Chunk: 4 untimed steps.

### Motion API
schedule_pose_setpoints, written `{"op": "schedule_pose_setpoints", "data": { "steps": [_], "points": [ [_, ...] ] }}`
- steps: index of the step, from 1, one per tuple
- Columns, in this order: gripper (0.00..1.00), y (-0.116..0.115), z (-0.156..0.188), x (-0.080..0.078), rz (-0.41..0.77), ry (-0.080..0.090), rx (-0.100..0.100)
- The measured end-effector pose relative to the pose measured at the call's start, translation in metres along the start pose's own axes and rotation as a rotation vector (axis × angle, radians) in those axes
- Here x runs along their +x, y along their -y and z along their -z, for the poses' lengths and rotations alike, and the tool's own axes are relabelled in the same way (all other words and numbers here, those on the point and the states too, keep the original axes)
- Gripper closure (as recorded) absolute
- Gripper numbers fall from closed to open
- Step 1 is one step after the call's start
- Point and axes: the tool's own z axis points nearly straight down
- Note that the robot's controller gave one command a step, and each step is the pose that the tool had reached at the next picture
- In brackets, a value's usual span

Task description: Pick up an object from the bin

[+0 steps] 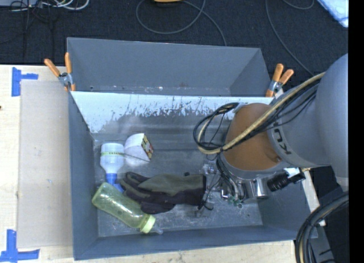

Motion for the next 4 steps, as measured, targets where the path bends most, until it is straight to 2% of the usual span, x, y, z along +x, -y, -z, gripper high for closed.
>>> {"op": "schedule_pose_setpoints", "data": {
  "steps": [1, 2, 3, 4],
  "points": [
    [1.0, -0.038, -0.002, 0.032, 0.015, -0.001, -0.003],
    [1.0, -0.038, -0.002, 0.032, 0.016, -0.001, -0.003],
    [1.0, -0.044, 0.035, 0.023, 0.011, -0.006, -0.001],
    [1.0, -0.054, 0.099, 0.022, 0.041, -0.005, -0.002]
  ]
}}
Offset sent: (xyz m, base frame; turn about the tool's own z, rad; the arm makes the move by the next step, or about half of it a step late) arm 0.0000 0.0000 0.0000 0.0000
